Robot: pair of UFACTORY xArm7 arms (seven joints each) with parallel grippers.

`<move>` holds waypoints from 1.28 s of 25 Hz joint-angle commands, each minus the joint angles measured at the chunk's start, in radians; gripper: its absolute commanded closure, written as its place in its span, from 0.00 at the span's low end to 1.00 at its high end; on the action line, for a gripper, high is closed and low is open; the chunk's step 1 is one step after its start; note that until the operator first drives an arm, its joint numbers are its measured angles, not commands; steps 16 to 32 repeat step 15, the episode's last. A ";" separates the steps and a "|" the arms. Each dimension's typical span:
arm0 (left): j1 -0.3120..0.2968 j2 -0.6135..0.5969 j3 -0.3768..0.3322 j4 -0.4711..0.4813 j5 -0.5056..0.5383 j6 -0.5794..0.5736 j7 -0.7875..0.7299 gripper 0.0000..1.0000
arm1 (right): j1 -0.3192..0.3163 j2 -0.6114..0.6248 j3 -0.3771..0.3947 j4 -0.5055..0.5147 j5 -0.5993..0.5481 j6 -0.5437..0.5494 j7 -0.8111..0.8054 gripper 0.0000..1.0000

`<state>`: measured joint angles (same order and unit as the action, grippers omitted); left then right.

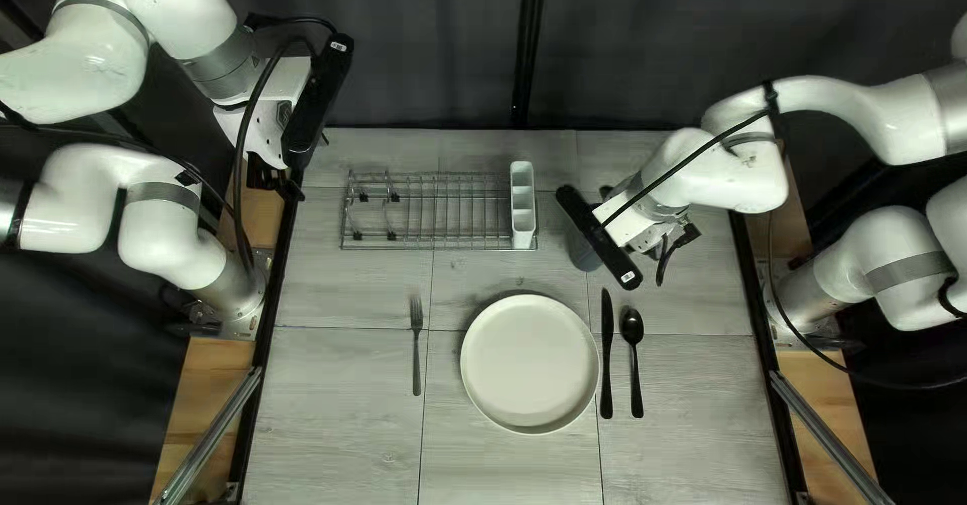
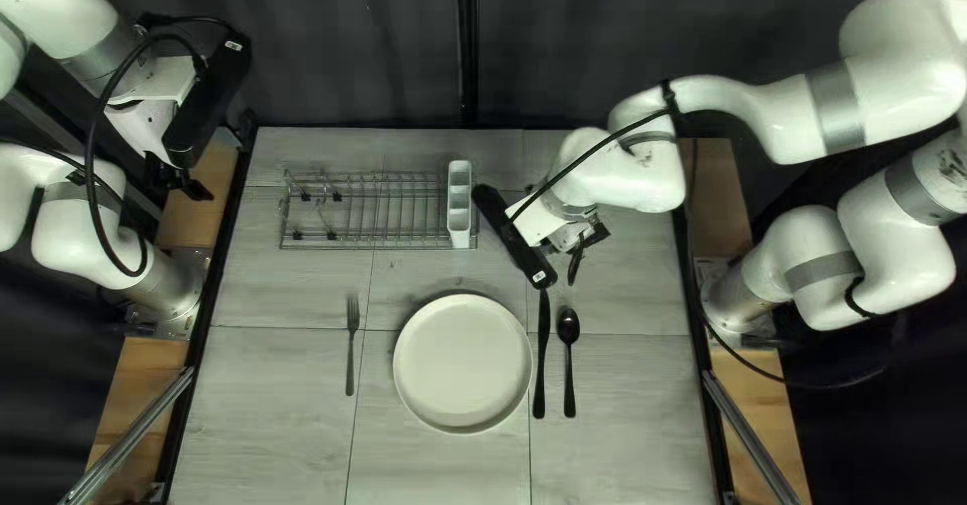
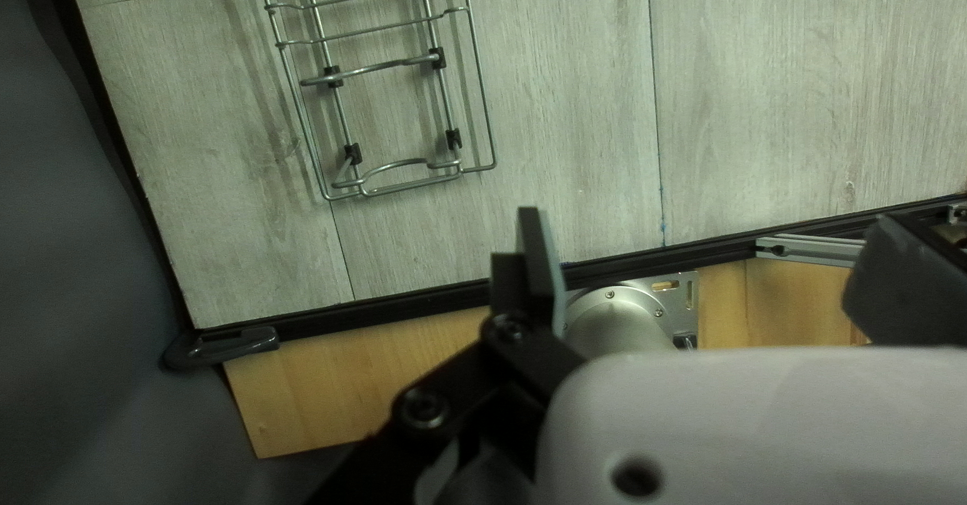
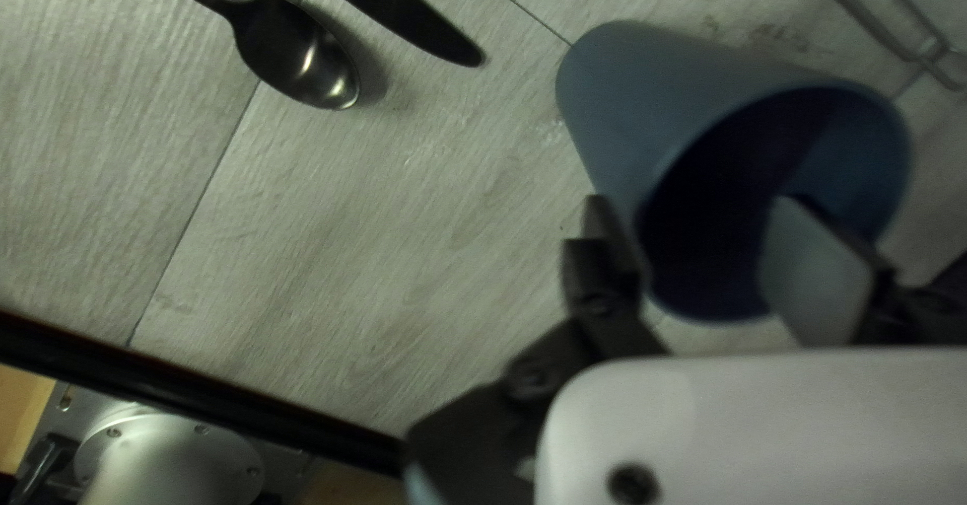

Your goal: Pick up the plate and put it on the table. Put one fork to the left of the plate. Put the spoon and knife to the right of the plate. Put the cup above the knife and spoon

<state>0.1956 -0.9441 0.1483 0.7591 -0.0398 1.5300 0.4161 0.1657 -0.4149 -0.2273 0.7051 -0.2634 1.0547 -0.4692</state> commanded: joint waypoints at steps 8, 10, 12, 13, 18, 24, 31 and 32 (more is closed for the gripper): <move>0.000 0.000 0.000 0.000 0.000 0.000 0.000 0.00 | 0.011 -0.002 0.031 0.057 0.030 0.075 0.055 0.00; 0.000 0.000 0.000 0.000 0.000 0.000 0.000 0.00 | 0.011 -0.002 0.031 0.057 0.030 0.075 0.055 0.00; 0.000 0.000 0.000 0.000 0.000 0.000 0.000 0.00 | 0.011 -0.002 0.031 0.057 0.030 0.075 0.055 0.00; 0.000 0.000 0.000 0.000 0.000 0.000 0.000 0.00 | 0.011 -0.002 0.031 0.057 0.030 0.075 0.055 0.00; 0.000 0.000 0.000 0.000 0.000 0.000 0.000 0.00 | 0.011 -0.002 0.031 0.057 0.030 0.075 0.055 0.00; 0.000 0.000 0.000 0.000 0.000 0.000 0.000 0.00 | 0.011 -0.002 0.031 0.057 0.030 0.075 0.055 0.00; 0.000 0.000 0.000 0.000 0.000 0.000 0.000 0.00 | 0.011 -0.002 0.031 0.057 0.030 0.075 0.055 0.00; 0.000 0.000 0.000 0.000 0.000 0.000 0.000 0.00 | 0.011 -0.002 0.031 0.057 0.030 0.075 0.055 0.00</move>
